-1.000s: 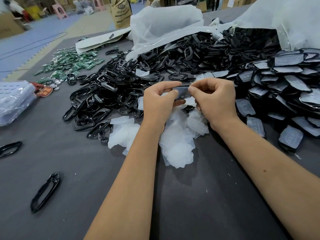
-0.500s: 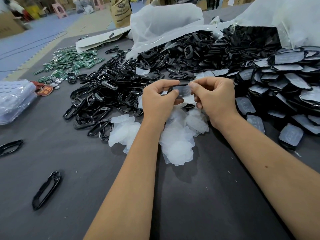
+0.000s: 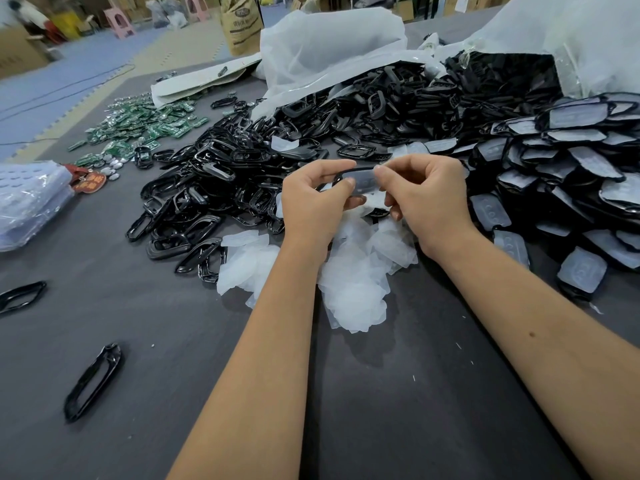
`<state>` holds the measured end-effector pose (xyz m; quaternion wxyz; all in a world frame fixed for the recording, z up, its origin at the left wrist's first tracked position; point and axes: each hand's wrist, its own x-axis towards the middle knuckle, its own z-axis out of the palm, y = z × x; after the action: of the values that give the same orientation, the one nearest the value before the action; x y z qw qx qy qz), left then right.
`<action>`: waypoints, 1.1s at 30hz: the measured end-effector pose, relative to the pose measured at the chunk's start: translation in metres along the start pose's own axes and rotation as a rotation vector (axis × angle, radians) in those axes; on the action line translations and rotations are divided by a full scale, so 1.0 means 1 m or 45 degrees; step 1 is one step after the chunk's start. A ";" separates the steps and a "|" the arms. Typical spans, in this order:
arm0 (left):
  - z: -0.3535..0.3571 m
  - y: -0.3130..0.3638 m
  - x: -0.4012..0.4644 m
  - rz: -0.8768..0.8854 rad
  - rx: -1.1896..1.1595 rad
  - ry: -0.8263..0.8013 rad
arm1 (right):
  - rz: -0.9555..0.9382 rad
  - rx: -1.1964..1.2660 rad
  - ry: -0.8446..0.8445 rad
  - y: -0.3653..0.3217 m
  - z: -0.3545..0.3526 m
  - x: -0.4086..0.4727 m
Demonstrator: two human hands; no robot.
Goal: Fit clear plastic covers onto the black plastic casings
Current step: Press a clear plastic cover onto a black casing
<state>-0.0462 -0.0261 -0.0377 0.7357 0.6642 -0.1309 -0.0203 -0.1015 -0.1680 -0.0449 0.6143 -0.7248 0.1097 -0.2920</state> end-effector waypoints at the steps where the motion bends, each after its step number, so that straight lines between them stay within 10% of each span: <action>1: 0.000 0.000 0.000 0.003 -0.002 -0.005 | -0.024 -0.037 0.004 0.000 0.000 0.000; 33: -0.001 0.004 -0.001 -0.062 -0.099 0.034 | 0.119 0.167 0.052 -0.002 0.000 0.002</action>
<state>-0.0473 -0.0241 -0.0344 0.7619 0.6384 -0.1038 -0.0345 -0.1005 -0.1686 -0.0427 0.6710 -0.6711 0.1367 -0.2842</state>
